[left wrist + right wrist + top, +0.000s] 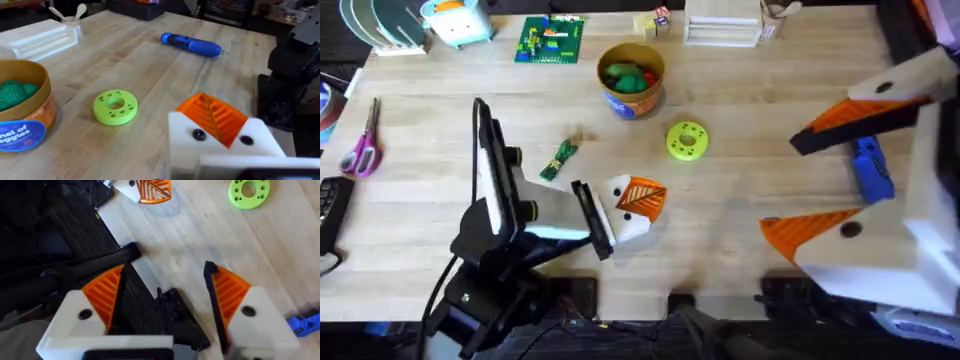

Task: Pick up the gripper from the table and insert it into the empty holder that is missing its gripper. Then pick up a screw, insert it into the mounting hole, and use the screwdriver to tighten it. Finally, clean up the table by picking up the vegetable and placing it into the bucket.

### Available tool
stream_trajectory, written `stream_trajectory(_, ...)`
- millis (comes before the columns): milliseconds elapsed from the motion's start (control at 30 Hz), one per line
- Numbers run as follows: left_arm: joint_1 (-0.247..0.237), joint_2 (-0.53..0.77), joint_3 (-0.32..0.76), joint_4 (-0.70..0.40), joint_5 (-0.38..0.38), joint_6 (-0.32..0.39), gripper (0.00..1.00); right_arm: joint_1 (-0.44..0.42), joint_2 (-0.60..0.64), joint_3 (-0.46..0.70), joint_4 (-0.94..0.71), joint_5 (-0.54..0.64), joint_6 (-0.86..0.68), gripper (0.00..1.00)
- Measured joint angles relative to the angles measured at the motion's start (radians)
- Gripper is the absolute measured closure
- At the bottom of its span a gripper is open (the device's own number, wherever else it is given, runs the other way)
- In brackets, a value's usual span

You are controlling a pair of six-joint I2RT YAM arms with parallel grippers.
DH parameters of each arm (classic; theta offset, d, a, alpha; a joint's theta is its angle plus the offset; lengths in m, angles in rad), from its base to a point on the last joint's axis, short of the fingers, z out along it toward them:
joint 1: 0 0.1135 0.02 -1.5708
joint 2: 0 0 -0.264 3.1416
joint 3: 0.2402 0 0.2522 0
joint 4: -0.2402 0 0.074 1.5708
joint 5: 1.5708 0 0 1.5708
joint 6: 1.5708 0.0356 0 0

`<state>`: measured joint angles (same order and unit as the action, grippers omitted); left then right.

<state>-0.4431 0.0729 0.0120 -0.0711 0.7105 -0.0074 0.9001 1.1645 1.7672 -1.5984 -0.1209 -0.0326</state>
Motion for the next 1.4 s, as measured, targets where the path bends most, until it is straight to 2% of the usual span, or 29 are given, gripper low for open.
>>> stream_trajectory(167, 0.000, 0.000, 0.000, 0.000, 0.000, 0.000, 0.989, -0.014, 0.000, 0.000, -0.012, 0.090, 0.036, 0.106)
stream_trajectory(267, 0.000, 0.000, 0.000, 0.000, 0.000, 0.000, 0.989, -0.083, 0.000, -0.002, -0.011, 0.152, 0.066, 0.107)
stream_trajectory(400, 0.000, 0.000, 0.000, 0.000, 0.000, 0.000, 0.989, -0.246, -0.012, -0.055, 0.007, 0.190, 0.084, 0.106)
stream_trajectory(600, 0.000, 0.000, 0.000, 0.000, -0.004, 0.000, 0.990, -0.550, -0.053, -0.247, 0.128, 0.199, 0.079, 0.105)
stream_trajectory(700, 0.000, 0.000, 0.000, 0.000, -0.010, 0.000, 0.990, -0.712, -0.056, -0.325, 0.156, 0.166, 0.026, 0.105)
stream_trajectory(867, 0.000, 0.000, 0.000, 0.000, -0.019, 0.000, 0.990, -0.950, -0.058, -0.347, 0.160, 0.054, -0.130, 0.105)
stream_trajectory(1000, 0.000, 0.000, 0.000, 0.000, -0.022, 0.000, 0.990, -1.100, -0.075, -0.383, 0.229, 0.025, -0.203, 0.105)
stream_trajectory(1167, 0.000, 0.000, 0.000, 0.000, -0.025, 0.000, 0.990, -1.261, -0.080, -0.550, 0.428, 0.026, -0.238, 0.105)
stream_trajectory(1300, 0.000, 0.000, 0.000, 0.000, -0.026, 0.000, 0.990, -1.341, -0.046, -0.670, 0.520, 0.037, -0.249, 0.105)
stream_trajectory(1400, 0.000, 0.000, 0.000, 0.000, -0.026, 0.000, 0.990, -1.378, -0.016, -0.706, 0.564, 0.043, -0.276, 0.105)
